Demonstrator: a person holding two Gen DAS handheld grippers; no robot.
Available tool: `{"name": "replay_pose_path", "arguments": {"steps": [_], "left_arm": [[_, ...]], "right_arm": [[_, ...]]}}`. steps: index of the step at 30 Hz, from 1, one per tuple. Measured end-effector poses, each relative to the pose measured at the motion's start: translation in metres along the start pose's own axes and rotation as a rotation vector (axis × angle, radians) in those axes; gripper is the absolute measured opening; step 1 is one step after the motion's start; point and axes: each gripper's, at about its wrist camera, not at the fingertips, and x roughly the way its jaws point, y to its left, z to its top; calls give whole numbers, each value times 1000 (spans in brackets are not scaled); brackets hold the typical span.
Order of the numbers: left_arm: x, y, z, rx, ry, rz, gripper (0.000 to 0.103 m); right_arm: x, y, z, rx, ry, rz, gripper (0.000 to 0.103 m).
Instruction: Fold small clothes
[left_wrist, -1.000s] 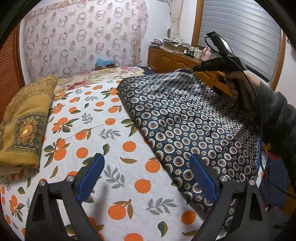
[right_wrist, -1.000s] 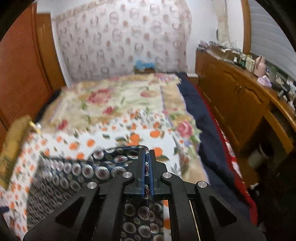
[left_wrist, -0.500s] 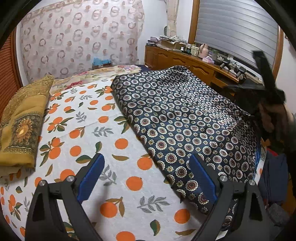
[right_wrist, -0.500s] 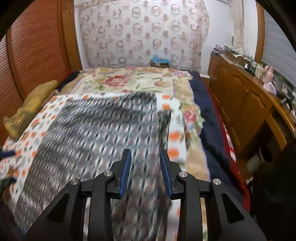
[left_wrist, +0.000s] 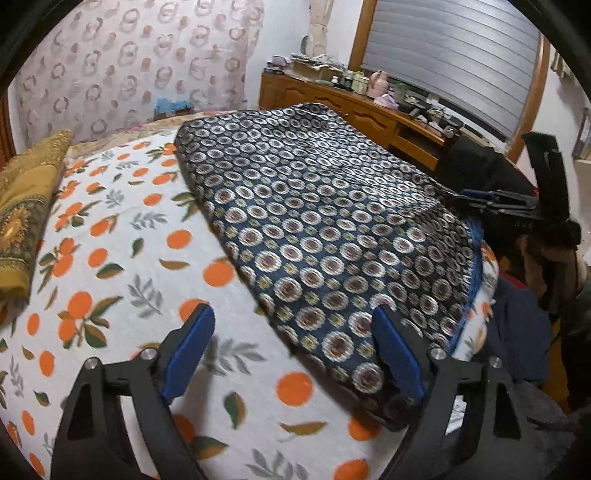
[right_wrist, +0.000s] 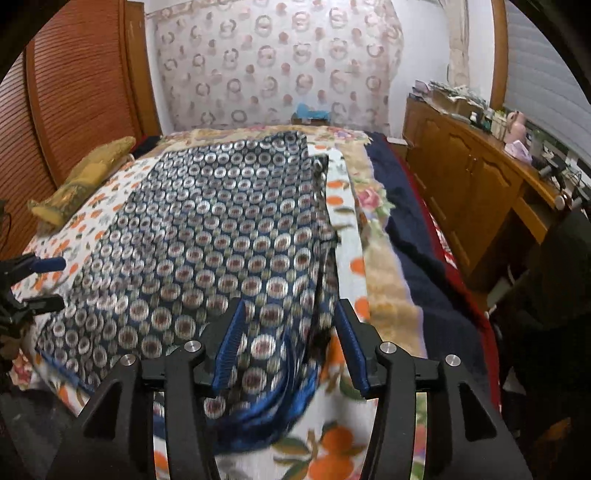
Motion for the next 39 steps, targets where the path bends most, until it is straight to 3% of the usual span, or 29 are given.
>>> {"name": "replay_pose_path", "arguments": {"steps": [8,13,15,18,21,22,26,29,39], "left_arm": [[-2,-4,-14,-11,25,-34,79],[-5,-7,-18,-10,31,-27,61],[-6,-9,-19,-5,36,-29,46],[-6,-15,-22,12,44,-42,38],[-5,-21,-22,28,50,-56,35],[-4,-22,-21,32,53,-62,34],[-3,-23,-19,41,61,-77,7],[-8,-18,-15,10,42,-111,2],[-36,-7,24,-15,-105,-125,0]], "right_arm": [[9,-1,-25,17,61,2,51],[6,-1,-36,36,63,6,51],[4,0,-38,37,69,17,51],[2,7,-40,1,81,12,51],[1,13,-42,-26,88,23,41],[0,13,-42,-23,86,38,33],[1,17,-40,-18,76,81,9],[-5,12,-37,25,26,153,4],[-38,9,1,57,-152,189,3]]}}
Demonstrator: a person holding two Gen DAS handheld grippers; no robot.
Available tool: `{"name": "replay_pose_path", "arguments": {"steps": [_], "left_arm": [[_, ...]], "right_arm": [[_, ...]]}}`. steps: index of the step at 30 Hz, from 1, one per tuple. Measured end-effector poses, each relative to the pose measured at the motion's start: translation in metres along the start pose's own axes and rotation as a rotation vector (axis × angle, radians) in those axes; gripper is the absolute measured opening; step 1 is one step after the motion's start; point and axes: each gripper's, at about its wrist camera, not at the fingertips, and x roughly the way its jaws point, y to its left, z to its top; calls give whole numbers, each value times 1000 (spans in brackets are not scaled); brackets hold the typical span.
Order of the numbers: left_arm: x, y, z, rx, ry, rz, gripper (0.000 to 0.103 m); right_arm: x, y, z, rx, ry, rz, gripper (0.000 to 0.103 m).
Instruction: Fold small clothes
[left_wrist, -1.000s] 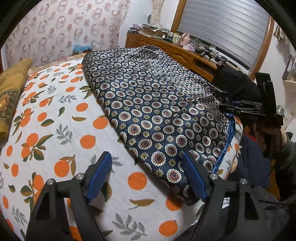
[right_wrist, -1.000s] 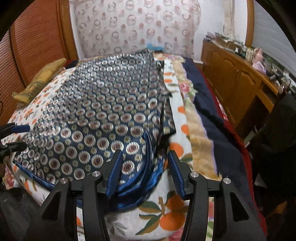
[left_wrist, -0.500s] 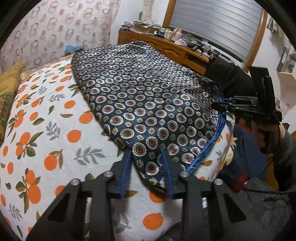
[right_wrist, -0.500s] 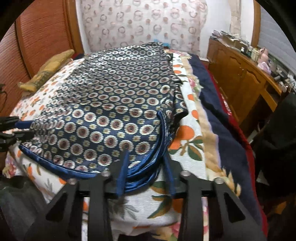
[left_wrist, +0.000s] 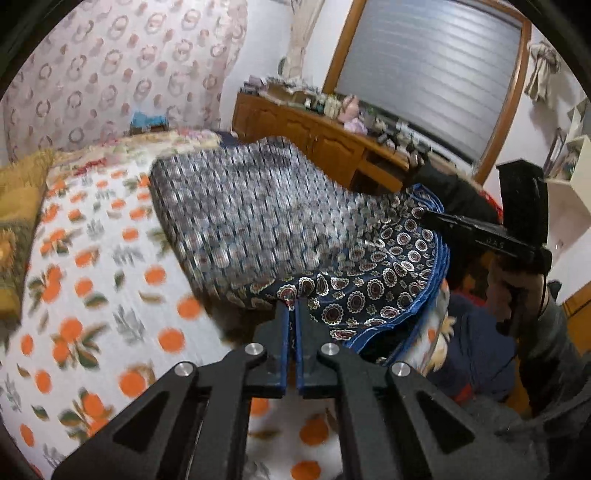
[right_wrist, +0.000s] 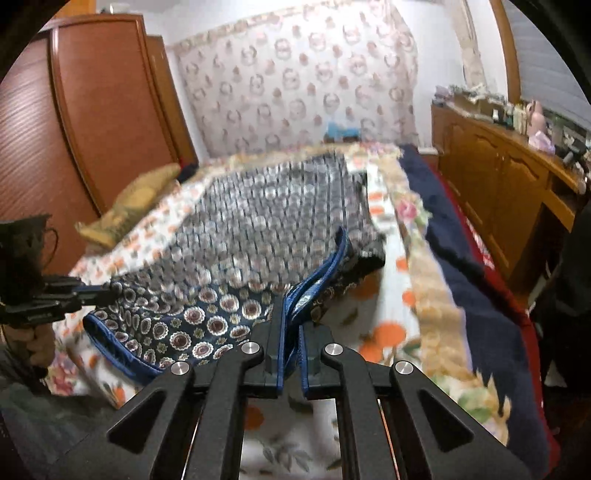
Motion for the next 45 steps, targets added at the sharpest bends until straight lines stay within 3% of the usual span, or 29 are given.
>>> {"name": "replay_pose_path", "arguments": {"steps": [7,16,28,45], "left_arm": [[0,30,57,-23,-83,49,0],[31,78,108,-74,-96,100,0],[83,121,127,-125,-28,132,0],[96,134,131,-117,17,134,0]], "right_arm": [[9,-4,55,7,-125,4,3],[65,-18,115,-30,-137,18,3],[136,-34,137,-64,-47,14,3],[179,-42,148,-68,16,10,3]]}}
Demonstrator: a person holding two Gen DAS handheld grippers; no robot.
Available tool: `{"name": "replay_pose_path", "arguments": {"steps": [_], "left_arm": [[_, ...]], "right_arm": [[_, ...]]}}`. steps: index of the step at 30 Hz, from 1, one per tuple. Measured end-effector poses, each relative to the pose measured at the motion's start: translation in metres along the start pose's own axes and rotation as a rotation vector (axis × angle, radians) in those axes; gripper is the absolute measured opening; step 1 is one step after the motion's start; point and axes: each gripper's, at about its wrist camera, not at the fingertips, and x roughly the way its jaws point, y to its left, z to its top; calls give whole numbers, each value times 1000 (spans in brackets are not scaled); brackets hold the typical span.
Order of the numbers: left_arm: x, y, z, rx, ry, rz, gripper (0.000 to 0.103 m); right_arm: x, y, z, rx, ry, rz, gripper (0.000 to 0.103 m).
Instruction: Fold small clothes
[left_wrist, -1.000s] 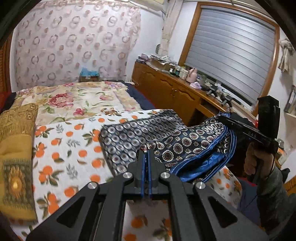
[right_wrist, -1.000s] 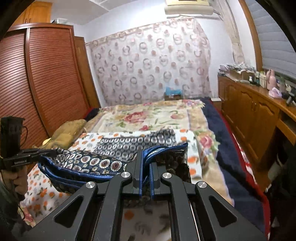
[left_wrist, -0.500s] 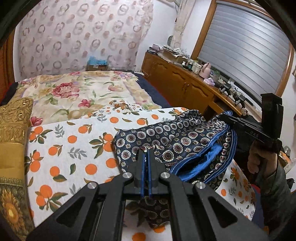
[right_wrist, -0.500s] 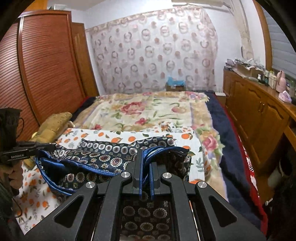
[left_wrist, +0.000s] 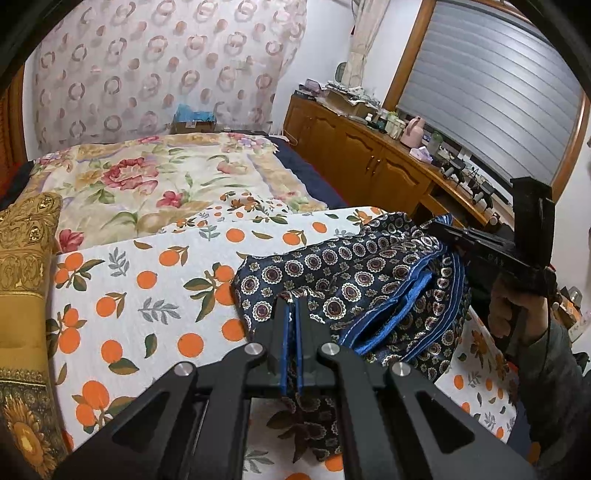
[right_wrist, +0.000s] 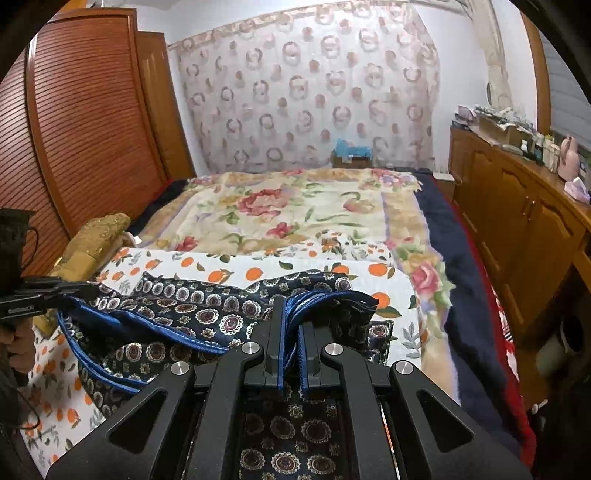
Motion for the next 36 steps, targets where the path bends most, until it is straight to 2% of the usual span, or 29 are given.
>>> {"name": "replay_pose_path", "arguments": {"steps": [7,8,11,14,18,22,24,28,32,36], "left_arm": [[-3,-6,-1,24,3,1,6],[-4,-6,-1,29,3,-1,10],[-11,-5,-1,43,-14,11,47],[-20,-1,-2,43,-32,6,55],[-27,4,-5,40,-35,26,56],[-28,10,-16,27,-14,33,56],[-28,14,-24,18,4,34,56],[-27,22,-37,4,40,38,56],[-21,23,-46,4,74,48,56],[-14,13,-45,26,90,32,56]], "right_arm": [[8,4,2,-9,11,-13,4],[8,4,2,-8,11,-12,5],[9,3,2,-10,12,-17,5],[12,1,2,-11,15,-19,5],[14,1,3,-5,16,-27,5],[13,-3,7,10,10,-42,10],[8,-3,9,5,-6,-56,15],[-6,-8,14,13,-48,-87,33],[-20,-16,13,19,-64,-90,34],[-26,-24,2,10,-41,-106,37]]}}
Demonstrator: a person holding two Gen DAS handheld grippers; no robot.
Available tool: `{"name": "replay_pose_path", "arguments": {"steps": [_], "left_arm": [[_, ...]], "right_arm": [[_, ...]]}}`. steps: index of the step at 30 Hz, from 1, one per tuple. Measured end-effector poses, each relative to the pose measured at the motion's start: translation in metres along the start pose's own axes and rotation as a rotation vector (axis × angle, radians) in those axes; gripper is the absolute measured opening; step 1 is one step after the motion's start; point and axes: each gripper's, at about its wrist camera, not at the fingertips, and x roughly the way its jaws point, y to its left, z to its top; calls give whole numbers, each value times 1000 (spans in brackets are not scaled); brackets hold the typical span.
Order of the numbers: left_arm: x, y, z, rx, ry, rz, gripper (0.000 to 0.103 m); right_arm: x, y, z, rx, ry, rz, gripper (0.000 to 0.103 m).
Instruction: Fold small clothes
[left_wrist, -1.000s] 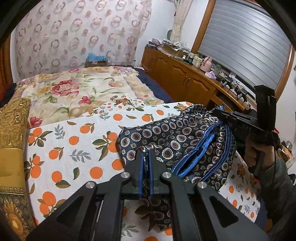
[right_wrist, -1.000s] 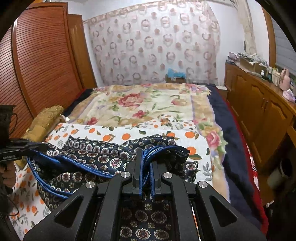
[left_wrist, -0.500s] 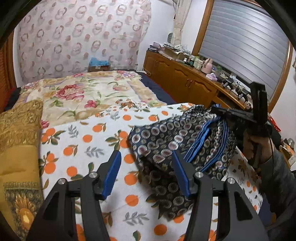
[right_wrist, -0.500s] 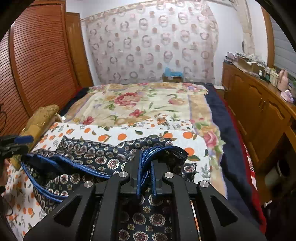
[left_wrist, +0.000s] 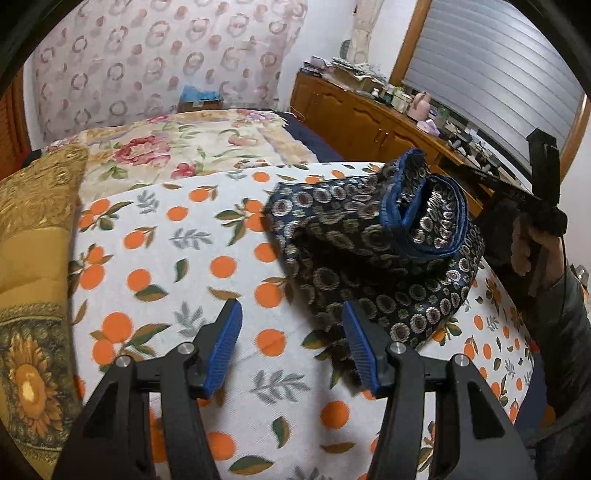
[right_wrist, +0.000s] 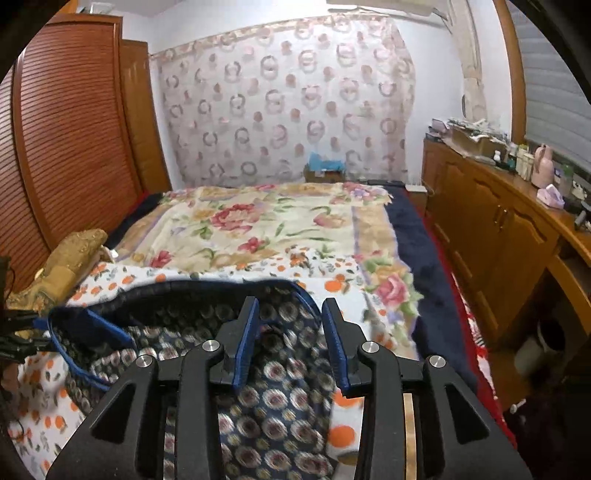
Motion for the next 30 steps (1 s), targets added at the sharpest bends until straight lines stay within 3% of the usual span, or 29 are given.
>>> {"name": "replay_pose_path", "arguments": {"steps": [10,14,18,25,27,29,30], "left_arm": [[35,-24,37,74,36,-4,56],[45,-19,53,50,15,33,56],[52,-9,63,14,-23,129,56],[60,10,61,-45,-13,127,56],[61,11,61,-46,-12,130,56],[60,13,59,-51,-17,135,56],[61,13,60,-53,-19,141,56]], "right_arm": [[19,-15,-22,-12,100,3,38],[26,-14,-27,-33,131,18,38],[36,-13,-26,-49,154,29,41],[53,-15,-25,-39,176,89,42],[58,-14,-24,-44,186,106,35],[62,-9,-24,-57,202,146,6],[63,-7,-24,-66,199,153,6]]}}
